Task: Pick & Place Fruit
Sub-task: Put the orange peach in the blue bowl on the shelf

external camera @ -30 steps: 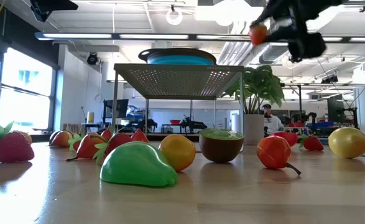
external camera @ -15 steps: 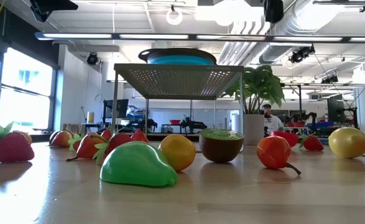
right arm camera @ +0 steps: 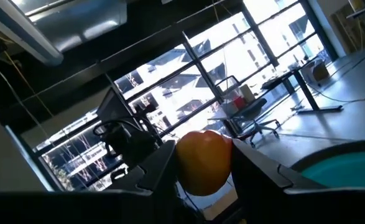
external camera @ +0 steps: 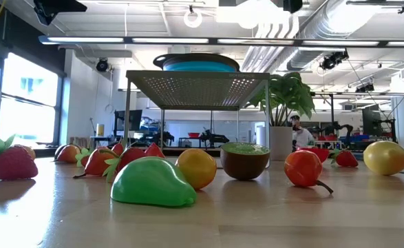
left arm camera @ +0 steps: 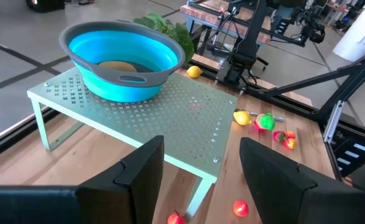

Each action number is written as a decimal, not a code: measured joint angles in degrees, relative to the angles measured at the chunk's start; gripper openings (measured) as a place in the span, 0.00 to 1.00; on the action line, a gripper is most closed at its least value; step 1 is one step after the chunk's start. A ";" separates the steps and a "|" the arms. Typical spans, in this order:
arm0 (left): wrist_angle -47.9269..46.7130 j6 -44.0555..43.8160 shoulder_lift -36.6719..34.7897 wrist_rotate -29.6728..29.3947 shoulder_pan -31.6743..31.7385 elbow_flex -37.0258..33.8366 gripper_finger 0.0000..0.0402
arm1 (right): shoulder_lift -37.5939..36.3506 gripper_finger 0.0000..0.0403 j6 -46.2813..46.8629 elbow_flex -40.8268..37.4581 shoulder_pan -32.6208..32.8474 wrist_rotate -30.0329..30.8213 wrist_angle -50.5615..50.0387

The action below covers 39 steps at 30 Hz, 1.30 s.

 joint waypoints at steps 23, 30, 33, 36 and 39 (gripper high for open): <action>-0.02 -0.07 0.00 -0.31 0.00 0.00 0.51 | 17.05 0.33 -13.23 25.62 -2.86 -0.42 -15.18; -0.02 -0.08 0.00 -0.33 -0.01 0.00 0.51 | 17.07 0.33 -13.52 25.69 -6.09 -0.42 -17.36; -0.02 -0.07 0.00 -0.33 0.00 0.00 0.51 | 17.07 0.33 -13.52 25.69 -7.57 -0.51 -18.59; -0.03 -0.07 0.00 -0.33 0.00 0.00 0.51 | 17.86 0.33 -13.52 25.71 -8.91 -0.49 -19.72; -0.04 -0.07 0.02 -0.35 0.00 0.02 0.51 | 19.34 0.33 -13.52 25.69 -10.01 -1.31 -19.99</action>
